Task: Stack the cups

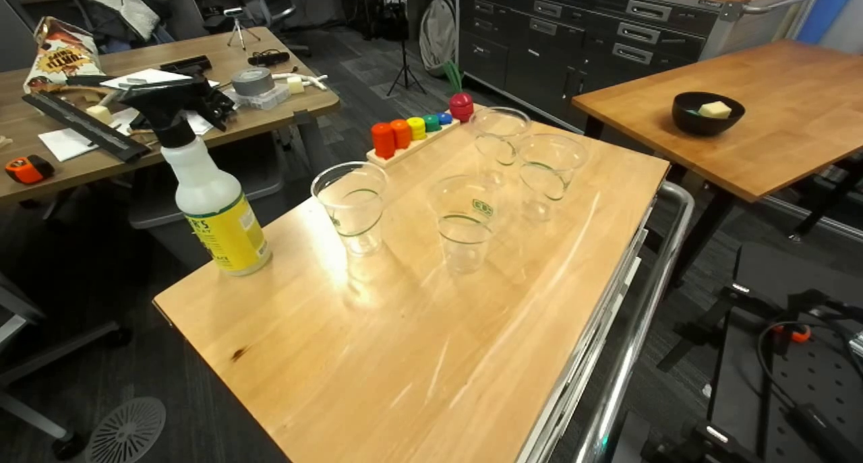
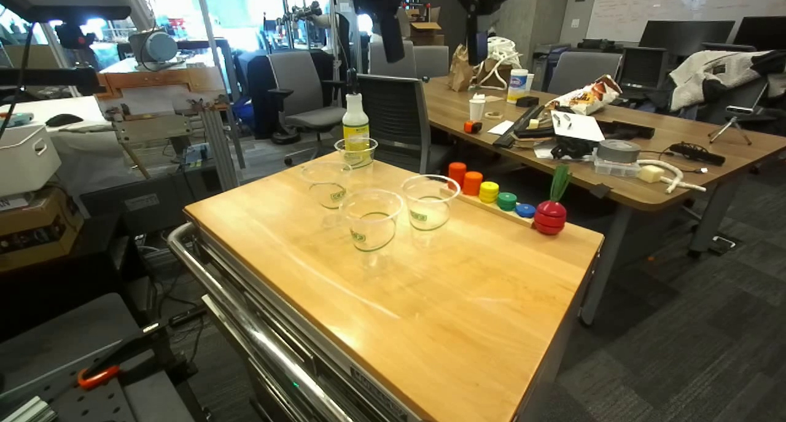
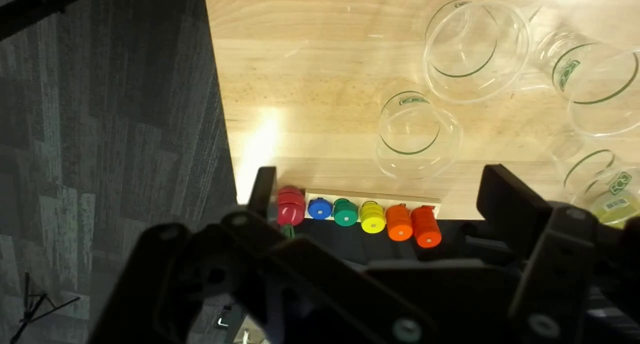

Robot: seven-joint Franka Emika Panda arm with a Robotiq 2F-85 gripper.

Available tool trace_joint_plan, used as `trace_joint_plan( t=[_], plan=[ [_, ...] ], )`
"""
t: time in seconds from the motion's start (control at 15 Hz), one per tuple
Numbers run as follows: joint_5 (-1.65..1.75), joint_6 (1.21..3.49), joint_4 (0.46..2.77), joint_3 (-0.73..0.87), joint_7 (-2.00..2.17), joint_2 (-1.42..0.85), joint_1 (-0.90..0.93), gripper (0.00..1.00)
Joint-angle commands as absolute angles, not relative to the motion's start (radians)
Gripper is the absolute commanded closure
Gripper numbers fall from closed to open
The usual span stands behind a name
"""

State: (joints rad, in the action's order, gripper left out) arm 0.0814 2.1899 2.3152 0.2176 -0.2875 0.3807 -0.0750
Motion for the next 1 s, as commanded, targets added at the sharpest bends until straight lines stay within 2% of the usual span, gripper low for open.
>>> trace_joint_plan(
  t=[0.0, 0.2, 0.6, 0.93],
  plan=[
    [0.069, 2.193, 2.257, 0.189, -0.281, 0.252, -0.07, 0.0],
    [0.085, 2.199, 2.238, 0.158, -0.267, 0.148, -0.071, 0.0],
    [0.142, 2.37, 2.159, 0.115, -0.114, -0.055, -0.082, 0.0],
    [0.157, 2.368, 2.061, 0.122, -0.043, -0.191, -0.084, 0.0]
  ],
)
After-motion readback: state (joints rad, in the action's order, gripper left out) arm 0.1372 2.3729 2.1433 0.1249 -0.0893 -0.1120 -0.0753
